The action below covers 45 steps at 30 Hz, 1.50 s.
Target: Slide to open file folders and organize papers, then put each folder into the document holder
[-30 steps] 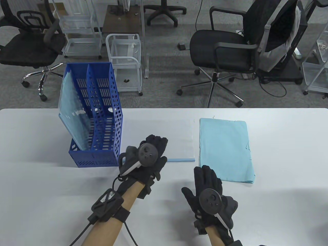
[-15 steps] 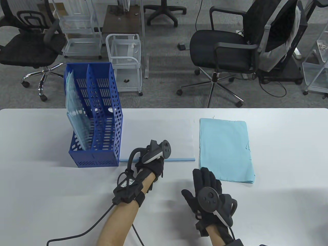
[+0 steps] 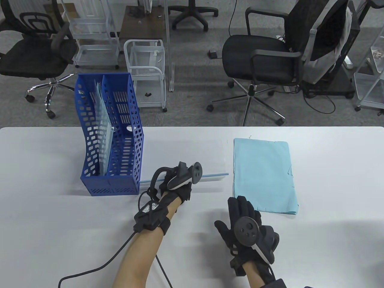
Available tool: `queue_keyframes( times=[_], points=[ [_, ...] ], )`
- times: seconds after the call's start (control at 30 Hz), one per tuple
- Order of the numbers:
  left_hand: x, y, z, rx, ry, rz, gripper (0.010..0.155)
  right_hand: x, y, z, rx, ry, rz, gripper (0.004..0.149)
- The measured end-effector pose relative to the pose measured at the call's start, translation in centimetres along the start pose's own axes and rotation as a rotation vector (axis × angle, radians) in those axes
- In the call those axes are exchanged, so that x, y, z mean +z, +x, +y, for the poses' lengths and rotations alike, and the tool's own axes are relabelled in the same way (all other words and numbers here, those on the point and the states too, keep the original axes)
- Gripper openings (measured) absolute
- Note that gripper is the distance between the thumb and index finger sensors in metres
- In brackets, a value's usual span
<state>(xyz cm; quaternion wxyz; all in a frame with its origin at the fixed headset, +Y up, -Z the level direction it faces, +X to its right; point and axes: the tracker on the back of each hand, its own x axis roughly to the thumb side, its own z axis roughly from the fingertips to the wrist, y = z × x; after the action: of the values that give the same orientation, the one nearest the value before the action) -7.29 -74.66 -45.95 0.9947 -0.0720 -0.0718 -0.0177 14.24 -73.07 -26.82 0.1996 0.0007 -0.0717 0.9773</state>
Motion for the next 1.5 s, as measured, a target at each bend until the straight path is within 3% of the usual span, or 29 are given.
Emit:
queue_keyframes(
  times=[0.1,0.2,0.3,0.5,0.63,0.7,0.8,0.93,1.13,1.33,1.5],
  points=[
    [1.1,-1.4,0.1,0.181,0.003,0.058,0.042,0.0,-0.1,-0.1,-0.012,-0.007,0.001,0.084],
    [3.4,-2.5,0.9,0.35,0.018,0.036,0.042,0.0,-0.5,-0.3,-0.046,-0.022,0.01,0.084],
    [7.1,-3.3,2.3,0.471,0.016,-0.035,0.043,0.0,-1.0,-0.7,-0.135,-0.063,0.016,0.084],
    [16.4,-4.5,3.8,0.559,-0.139,-0.192,0.043,0.3,-1.4,-2.2,-0.337,-0.142,-0.041,0.088],
    [20.3,-5.3,2.6,0.563,-0.266,-0.274,0.043,0.5,-0.1,-1.8,-0.428,-0.035,-0.166,0.087],
    [21.7,-5.7,1.6,0.575,-0.318,-0.307,0.043,0.5,0.9,-1.1,-0.474,0.057,-0.202,0.076],
    [22.5,-6.5,0.2,0.614,-0.319,-0.295,0.044,0.6,1.9,0.2,-0.564,0.133,-0.175,0.044],
    [23.2,-7.8,-1.2,0.742,-0.222,-0.288,0.057,0.9,2.7,1.4,-0.613,0.186,-0.156,0.042],
    [23.4,-8.5,-1.5,0.833,-0.07,-0.265,0.049,1.5,4.0,2.4,-0.562,0.167,-0.116,0.041],
    [23.5,-9.7,-1.3,0.793,-0.088,-0.261,0.048,1.3,3.0,2.0,-0.637,0.127,-0.039,0.041],
    [23.2,-11.8,-0.9,0.77,-0.168,-0.251,0.047,0.8,1.1,0.6,-0.688,0.058,0.013,0.041]
  ],
)
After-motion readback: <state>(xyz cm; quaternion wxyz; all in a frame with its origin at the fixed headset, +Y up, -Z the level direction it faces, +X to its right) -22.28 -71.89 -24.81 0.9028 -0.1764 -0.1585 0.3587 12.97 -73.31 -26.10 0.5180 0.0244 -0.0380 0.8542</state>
